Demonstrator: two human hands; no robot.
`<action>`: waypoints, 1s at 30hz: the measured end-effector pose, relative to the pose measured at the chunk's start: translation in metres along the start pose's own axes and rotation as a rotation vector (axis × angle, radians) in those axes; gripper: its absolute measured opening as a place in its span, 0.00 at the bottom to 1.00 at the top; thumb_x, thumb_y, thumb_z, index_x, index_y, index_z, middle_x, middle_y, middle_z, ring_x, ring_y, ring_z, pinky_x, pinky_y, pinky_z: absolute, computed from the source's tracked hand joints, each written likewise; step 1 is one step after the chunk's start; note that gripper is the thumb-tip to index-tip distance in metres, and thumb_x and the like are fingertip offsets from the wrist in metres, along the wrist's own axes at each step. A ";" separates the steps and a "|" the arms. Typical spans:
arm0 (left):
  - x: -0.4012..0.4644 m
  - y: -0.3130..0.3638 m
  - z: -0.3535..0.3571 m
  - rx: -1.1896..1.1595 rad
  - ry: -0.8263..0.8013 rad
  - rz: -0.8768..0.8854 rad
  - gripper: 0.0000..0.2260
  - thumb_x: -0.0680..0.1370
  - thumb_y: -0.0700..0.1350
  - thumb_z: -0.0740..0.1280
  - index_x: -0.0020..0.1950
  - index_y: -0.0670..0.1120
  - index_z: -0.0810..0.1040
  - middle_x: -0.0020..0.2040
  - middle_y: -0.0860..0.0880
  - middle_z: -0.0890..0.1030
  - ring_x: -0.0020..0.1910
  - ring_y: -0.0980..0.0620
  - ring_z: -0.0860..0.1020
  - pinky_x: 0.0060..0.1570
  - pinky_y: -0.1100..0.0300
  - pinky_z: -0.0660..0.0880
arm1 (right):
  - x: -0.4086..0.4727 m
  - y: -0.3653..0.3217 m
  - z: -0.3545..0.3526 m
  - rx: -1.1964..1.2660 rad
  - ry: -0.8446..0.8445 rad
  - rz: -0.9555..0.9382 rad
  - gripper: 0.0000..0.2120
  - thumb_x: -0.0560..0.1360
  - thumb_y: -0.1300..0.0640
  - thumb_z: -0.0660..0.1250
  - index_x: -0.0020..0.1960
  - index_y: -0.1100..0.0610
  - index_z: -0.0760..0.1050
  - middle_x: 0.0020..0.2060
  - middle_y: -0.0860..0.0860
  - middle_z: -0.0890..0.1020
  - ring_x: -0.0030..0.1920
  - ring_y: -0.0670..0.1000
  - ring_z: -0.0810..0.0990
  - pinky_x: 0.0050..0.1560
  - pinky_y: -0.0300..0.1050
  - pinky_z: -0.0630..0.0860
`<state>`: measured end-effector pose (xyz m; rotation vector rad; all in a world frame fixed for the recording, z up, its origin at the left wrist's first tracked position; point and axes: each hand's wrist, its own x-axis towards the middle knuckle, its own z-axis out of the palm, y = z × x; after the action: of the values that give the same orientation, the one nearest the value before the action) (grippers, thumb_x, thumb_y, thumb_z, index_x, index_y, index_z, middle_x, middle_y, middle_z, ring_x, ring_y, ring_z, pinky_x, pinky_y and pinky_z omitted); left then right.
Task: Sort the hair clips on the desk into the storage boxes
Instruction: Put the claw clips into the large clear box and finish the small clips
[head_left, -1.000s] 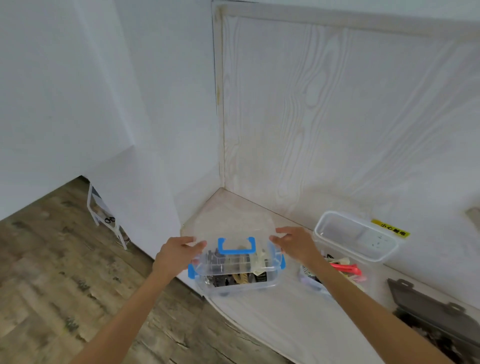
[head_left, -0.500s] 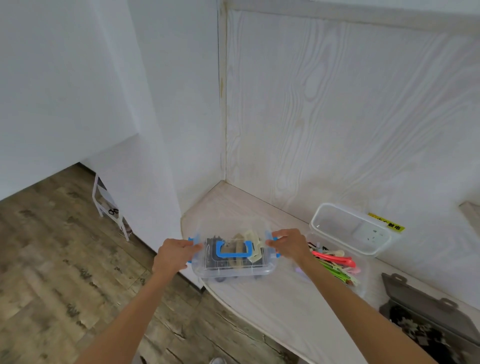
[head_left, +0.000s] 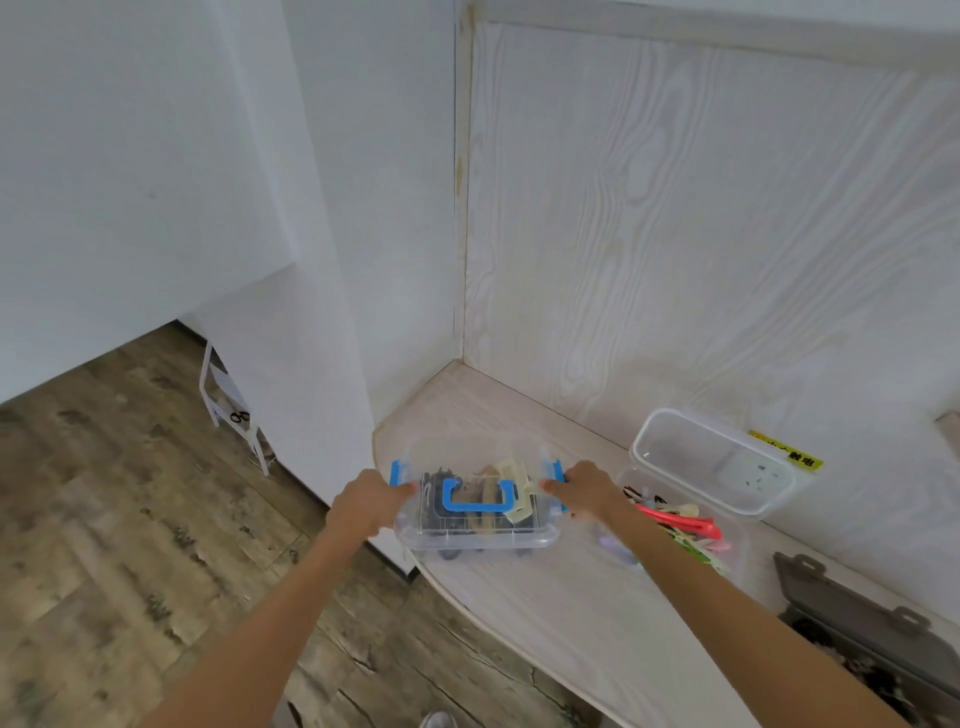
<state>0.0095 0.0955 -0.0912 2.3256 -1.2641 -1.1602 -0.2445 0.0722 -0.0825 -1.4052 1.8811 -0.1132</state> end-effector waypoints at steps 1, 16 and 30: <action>-0.006 0.004 0.004 0.195 0.072 0.055 0.18 0.77 0.56 0.62 0.51 0.41 0.71 0.46 0.44 0.77 0.44 0.47 0.77 0.43 0.57 0.74 | -0.003 -0.002 0.005 -0.136 0.086 -0.055 0.15 0.78 0.48 0.60 0.50 0.61 0.70 0.39 0.52 0.74 0.41 0.51 0.74 0.36 0.38 0.70; 0.021 0.040 -0.005 0.207 0.136 0.255 0.14 0.79 0.47 0.60 0.61 0.43 0.72 0.56 0.43 0.78 0.51 0.44 0.76 0.47 0.58 0.68 | 0.017 -0.016 -0.003 -0.060 0.201 -0.027 0.17 0.76 0.50 0.63 0.59 0.61 0.72 0.53 0.57 0.79 0.52 0.57 0.79 0.52 0.46 0.75; 0.134 0.116 -0.008 0.403 0.467 0.622 0.15 0.78 0.39 0.63 0.63 0.49 0.78 0.58 0.48 0.80 0.56 0.47 0.76 0.54 0.55 0.72 | 0.103 -0.052 -0.009 0.619 0.354 0.199 0.18 0.66 0.48 0.75 0.46 0.55 0.72 0.47 0.57 0.83 0.47 0.58 0.82 0.54 0.56 0.77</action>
<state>-0.0125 -0.0805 -0.0926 2.0015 -1.9335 -0.1638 -0.2197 -0.0391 -0.1043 -0.8048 2.0091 -0.8154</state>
